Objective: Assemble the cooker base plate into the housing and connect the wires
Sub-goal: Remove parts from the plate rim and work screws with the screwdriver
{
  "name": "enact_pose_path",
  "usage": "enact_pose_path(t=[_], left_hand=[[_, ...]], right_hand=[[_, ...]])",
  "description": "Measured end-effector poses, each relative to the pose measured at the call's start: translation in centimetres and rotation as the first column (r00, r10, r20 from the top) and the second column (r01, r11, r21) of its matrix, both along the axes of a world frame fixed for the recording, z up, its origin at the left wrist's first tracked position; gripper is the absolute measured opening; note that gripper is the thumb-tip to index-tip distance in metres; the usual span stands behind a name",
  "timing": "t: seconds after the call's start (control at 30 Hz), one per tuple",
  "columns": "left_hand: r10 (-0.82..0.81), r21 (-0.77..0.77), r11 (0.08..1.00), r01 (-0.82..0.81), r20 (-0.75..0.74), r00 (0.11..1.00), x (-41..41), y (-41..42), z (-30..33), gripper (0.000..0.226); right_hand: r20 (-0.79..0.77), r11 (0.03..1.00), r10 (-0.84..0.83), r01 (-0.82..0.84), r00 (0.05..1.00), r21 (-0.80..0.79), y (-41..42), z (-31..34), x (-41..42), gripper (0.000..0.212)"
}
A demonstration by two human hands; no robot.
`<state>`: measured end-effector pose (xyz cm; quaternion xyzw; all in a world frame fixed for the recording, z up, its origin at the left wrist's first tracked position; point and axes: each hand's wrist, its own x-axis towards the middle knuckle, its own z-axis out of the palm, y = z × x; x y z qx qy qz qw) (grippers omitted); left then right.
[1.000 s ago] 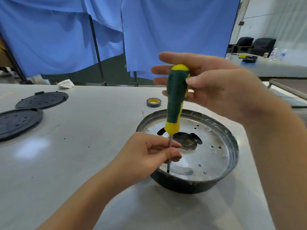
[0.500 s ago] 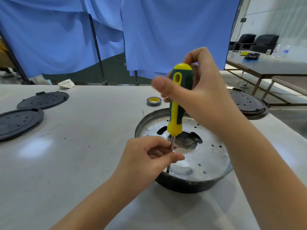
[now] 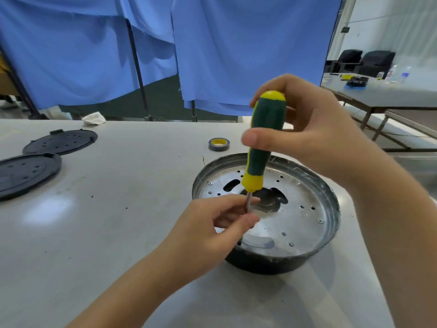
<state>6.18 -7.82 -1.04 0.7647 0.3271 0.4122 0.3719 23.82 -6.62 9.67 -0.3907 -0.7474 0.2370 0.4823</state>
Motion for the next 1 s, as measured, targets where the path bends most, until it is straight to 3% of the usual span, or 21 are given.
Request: enact_pose_path(t=[0.13,0.2,0.27,0.33,0.37,0.43,0.53,0.67,0.77,0.87,0.93,1.0], left_hand=[[0.133,0.0,0.991,-0.133,0.087,0.987,0.4,0.0,0.0,0.02],[0.144,-0.056,0.989,-0.138,0.121,0.982,0.5,-0.1,0.0,0.018],[0.129,-0.093,0.989,-0.118,0.129,0.983,0.5,-0.1,0.0,0.022],[0.11,-0.115,0.988,-0.098,0.105,0.988,0.5,0.0,0.1,0.028],[0.091,-0.123,0.989,-0.08,0.083,0.992,0.4,0.0,0.2,0.029],[0.034,-0.123,0.992,-0.031,0.022,0.999,0.1,0.0,0.4,0.031],[-0.036,-0.103,0.994,0.031,-0.045,0.998,-0.3,0.1,0.6,0.033],[-0.073,-0.088,0.994,0.068,-0.05,0.996,-0.4,0.0,0.6,0.033],[0.039,-0.101,0.994,-0.033,0.061,0.997,0.0,-0.1,0.5,0.017],[0.133,-0.11,0.987,-0.119,0.131,0.982,0.2,0.0,0.2,0.022],[0.135,-0.15,0.982,-0.111,0.157,0.978,0.3,0.1,0.1,0.011],[0.108,-0.176,0.981,-0.082,0.141,0.984,0.2,0.1,0.2,0.016]], right_hand=[[0.13,0.925,-0.322,0.282,0.938,0.256,-0.3,-0.6,-1.4,0.064],[0.134,0.95,-0.276,0.249,0.952,0.186,-0.2,-0.7,-1.5,0.062],[-0.01,0.995,-0.009,0.008,1.0,-0.104,0.3,-0.5,-1.2,0.051],[-0.304,0.888,0.232,-0.329,0.924,-0.321,0.7,-0.3,-0.4,0.038],[-0.397,0.822,0.302,-0.448,0.866,-0.351,0.7,-0.2,0.0,0.041],[-0.415,0.76,0.42,-0.563,0.807,-0.326,0.7,-0.3,0.6,0.049],[-0.292,0.851,0.397,-0.468,0.87,-0.236,0.5,-0.5,1.1,0.048],[-0.041,0.987,0.141,-0.144,0.989,-0.076,-0.1,0.0,0.6,0.046],[0.112,0.992,-0.064,0.051,0.992,0.116,-0.7,0.0,-0.8,0.044],[0.154,0.913,-0.306,0.243,0.94,0.327,-0.9,-0.6,-2.2,0.059],[0.142,0.92,-0.308,0.256,0.941,0.297,-0.8,-0.9,-2.5,0.059],[0.106,0.997,-0.077,0.075,0.991,0.016,-0.4,-0.9,-2.2,0.045]])
